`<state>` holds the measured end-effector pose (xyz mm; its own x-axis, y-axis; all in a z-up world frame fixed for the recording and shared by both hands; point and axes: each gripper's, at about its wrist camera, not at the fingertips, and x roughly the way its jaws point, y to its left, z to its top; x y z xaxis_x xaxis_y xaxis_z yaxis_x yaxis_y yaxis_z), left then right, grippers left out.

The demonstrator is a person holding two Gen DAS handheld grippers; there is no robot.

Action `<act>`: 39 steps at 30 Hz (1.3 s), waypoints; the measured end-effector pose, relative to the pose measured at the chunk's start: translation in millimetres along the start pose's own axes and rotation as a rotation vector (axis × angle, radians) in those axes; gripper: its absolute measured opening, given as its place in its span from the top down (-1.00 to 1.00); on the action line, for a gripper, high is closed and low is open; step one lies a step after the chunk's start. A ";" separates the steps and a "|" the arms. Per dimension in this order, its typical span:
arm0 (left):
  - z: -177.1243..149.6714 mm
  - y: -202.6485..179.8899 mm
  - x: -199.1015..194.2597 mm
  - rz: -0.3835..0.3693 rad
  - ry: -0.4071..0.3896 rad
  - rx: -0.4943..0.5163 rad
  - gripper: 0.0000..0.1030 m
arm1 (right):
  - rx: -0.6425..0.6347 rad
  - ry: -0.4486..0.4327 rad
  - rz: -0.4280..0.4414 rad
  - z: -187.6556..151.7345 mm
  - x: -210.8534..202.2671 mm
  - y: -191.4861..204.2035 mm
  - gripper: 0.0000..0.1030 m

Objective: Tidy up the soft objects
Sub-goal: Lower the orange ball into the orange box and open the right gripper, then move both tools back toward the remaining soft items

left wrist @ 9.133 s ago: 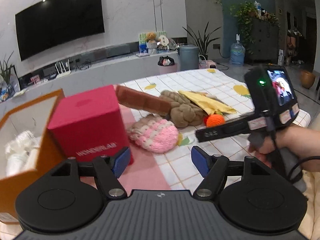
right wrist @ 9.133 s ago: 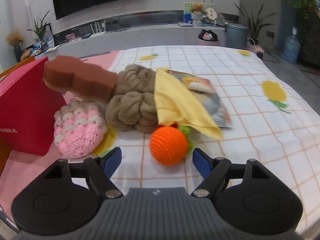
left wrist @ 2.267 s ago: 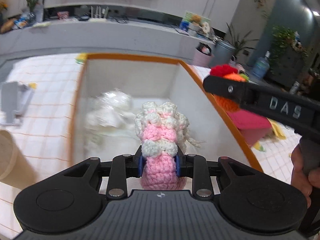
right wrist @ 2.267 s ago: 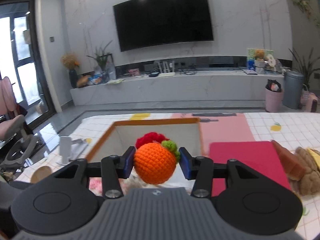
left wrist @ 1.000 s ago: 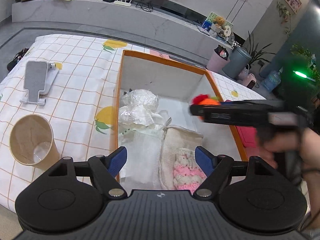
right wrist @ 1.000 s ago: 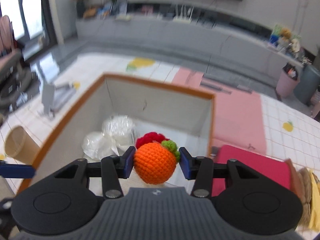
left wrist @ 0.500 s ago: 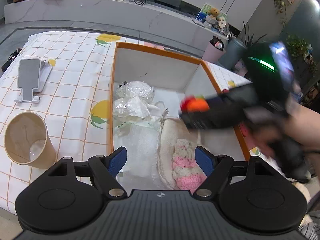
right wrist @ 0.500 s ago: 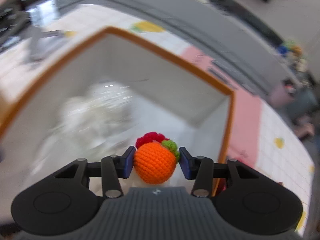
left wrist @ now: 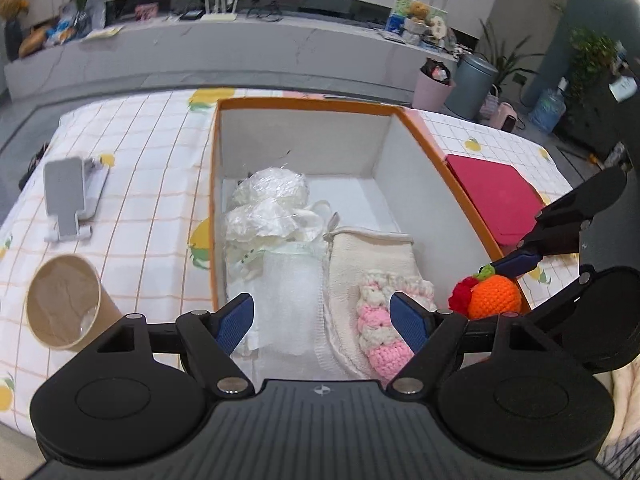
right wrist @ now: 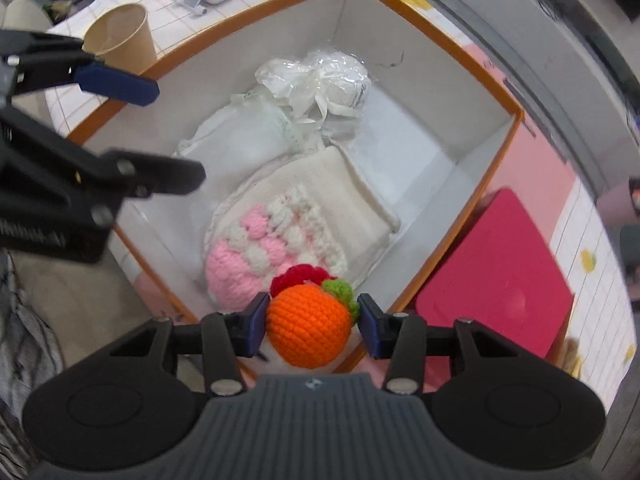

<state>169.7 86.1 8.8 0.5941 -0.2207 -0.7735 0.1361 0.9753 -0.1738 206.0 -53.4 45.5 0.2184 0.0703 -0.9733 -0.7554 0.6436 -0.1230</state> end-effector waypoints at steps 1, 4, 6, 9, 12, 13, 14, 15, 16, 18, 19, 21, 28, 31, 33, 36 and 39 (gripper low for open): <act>-0.4 -1.7 -0.4 0.001 -0.002 0.006 -0.77 | -0.005 0.003 -0.001 -2.1 -1.1 1.3 0.10; -1.3 -5.2 0.0 -0.007 0.005 0.018 -0.77 | -0.003 0.008 -0.001 -4.2 -2.1 4.9 0.06; -1.8 -6.5 0.3 -0.004 0.005 0.027 -0.77 | 0.028 0.009 0.000 -2.7 -2.2 5.1 0.01; -2.9 -9.7 -1.7 0.014 -0.006 0.049 -0.77 | 0.063 0.008 0.005 -1.4 -3.9 6.1 -0.09; -2.3 -10.5 -4.1 0.014 -0.012 0.046 -0.77 | 0.070 -0.001 -0.005 -1.7 -5.2 8.1 -0.11; -2.1 -10.9 -4.9 0.011 -0.013 0.043 -0.77 | 0.076 -0.007 -0.005 -2.5 -6.9 7.9 -0.15; -1.8 -11.3 -6.0 0.010 -0.015 0.040 -0.77 | 0.083 -0.015 -0.002 -3.2 -9.3 7.7 -0.18; -1.7 -11.9 -7.2 0.011 -0.016 0.037 -0.77 | 0.088 -0.025 0.001 -3.2 -11.7 7.1 -0.32; -1.7 -12.8 -8.8 0.011 -0.020 0.036 -0.77 | 0.094 -0.041 0.001 -3.3 -15.3 6.9 -0.59; -1.5 -15.3 -13.1 0.012 -0.037 0.031 -0.77 | 0.103 -0.082 -0.027 -5.6 -26.5 8.0 -0.73; -1.4 -17.0 -15.6 0.015 -0.047 0.028 -0.77 | 0.091 -0.103 -0.035 -8.0 -31.7 9.3 -0.73; -1.7 -22.1 -19.6 0.020 -0.061 0.025 -0.77 | 0.092 -0.132 -0.045 -14.8 -40.6 8.8 -0.75; -13.3 -60.0 -29.3 0.034 -0.101 0.092 -0.77 | 0.193 -0.214 -0.052 -72.3 -69.5 -7.5 -0.87; -22.9 -81.4 -37.5 0.081 -0.213 0.041 -0.77 | 0.276 -0.253 -0.081 -112.6 -80.7 -25.8 -0.89; -29.8 -97.5 -38.9 0.067 -0.246 0.060 -0.77 | 0.372 -0.273 -0.104 -145.7 -82.7 -42.1 -0.89; -39.9 -118.3 -40.9 -0.020 -0.282 0.096 -0.77 | 0.509 -0.273 -0.164 -201.9 -81.2 -64.4 -0.89; -50.5 -143.0 -39.6 -0.057 -0.298 0.124 -0.77 | 0.642 -0.278 -0.223 -256.5 -77.1 -85.3 -0.89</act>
<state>86.6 -44.5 33.5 0.7864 -0.2837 -0.5487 0.2604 0.9578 -0.1220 95.1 -309.2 81.4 0.5380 0.0216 -0.8427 -0.1826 0.9789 -0.0915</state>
